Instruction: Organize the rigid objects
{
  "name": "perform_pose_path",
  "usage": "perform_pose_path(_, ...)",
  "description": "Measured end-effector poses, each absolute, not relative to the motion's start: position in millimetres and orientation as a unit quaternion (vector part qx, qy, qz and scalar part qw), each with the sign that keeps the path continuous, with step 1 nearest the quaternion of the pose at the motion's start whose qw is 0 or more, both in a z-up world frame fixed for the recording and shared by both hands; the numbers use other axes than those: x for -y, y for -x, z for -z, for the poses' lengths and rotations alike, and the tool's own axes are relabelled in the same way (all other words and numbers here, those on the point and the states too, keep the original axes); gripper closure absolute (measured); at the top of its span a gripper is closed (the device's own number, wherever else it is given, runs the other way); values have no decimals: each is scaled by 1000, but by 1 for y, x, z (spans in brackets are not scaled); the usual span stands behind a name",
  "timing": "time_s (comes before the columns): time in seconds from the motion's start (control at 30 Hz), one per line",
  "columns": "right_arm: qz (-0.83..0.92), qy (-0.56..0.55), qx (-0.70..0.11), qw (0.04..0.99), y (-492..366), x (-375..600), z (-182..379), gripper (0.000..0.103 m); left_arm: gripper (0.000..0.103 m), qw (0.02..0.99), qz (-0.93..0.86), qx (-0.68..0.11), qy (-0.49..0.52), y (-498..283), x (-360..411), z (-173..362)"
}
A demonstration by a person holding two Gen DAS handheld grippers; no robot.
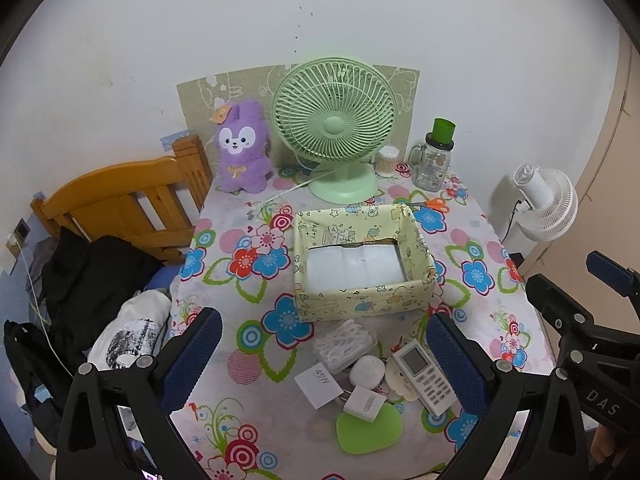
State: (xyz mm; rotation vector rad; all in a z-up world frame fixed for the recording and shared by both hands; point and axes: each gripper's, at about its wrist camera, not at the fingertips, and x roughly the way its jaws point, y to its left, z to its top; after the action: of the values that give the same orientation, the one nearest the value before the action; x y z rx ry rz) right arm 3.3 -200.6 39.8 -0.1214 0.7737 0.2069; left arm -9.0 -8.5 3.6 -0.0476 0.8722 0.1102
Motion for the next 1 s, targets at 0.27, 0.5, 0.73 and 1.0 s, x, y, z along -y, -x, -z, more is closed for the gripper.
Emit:
perform_pose_path(0.27,-114,34,-392,912,-2,204,-35,13,0,903,-58,-425,28,13,8,-4)
perform_pose_path(0.5,-116,2,-353,928,6,211,-42,13,0,905,-55,-421,26,17,9,-5)
perform_pose_path(0.73,-111,20,-334,936,6,210,-49,13,0,905,-54,-421,24,16,10,-5)
perform_pose_path(1.0,-111,21,-366,924,4,209,-42,13,0,904,-53,-423,24,15,12,-6)
